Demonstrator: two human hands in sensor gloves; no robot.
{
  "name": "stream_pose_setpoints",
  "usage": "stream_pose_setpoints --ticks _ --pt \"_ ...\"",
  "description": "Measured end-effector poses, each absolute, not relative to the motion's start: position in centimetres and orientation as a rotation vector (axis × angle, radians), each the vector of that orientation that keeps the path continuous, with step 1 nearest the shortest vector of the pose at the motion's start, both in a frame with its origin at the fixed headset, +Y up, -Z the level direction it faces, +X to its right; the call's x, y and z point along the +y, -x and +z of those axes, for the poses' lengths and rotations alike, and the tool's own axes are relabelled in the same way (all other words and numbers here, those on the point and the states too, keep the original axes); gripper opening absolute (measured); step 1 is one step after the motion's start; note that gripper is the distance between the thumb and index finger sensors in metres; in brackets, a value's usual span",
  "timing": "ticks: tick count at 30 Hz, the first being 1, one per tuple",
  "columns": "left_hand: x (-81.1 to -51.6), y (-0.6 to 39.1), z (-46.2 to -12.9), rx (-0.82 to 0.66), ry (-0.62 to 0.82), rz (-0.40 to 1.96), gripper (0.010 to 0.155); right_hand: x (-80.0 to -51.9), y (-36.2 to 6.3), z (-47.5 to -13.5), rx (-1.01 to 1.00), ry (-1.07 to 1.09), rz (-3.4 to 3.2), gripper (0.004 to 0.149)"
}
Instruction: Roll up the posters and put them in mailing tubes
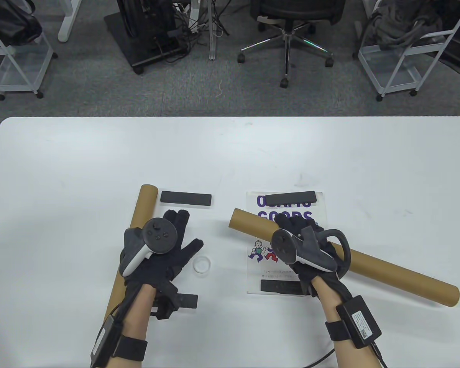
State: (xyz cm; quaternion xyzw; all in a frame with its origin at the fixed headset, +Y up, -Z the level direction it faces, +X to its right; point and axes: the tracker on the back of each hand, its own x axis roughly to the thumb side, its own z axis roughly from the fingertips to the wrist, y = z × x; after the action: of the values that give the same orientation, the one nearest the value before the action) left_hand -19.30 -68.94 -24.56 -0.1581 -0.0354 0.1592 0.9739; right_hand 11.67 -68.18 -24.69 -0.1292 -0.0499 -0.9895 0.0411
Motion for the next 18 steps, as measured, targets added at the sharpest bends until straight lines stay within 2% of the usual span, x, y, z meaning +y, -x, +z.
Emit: stream_pose_setpoints --ticks 8,18 --pt "-69.2 19.0 -24.6 -0.069 0.216 0.153 0.083 -68.5 -13.2 -25.0 -0.274 0.242 -3.031 0.083" --pt "-69.4 19.1 -24.8 -0.084 0.248 0.158 0.082 -70.3 -19.4 -26.1 -0.491 -0.115 -3.024 0.084"
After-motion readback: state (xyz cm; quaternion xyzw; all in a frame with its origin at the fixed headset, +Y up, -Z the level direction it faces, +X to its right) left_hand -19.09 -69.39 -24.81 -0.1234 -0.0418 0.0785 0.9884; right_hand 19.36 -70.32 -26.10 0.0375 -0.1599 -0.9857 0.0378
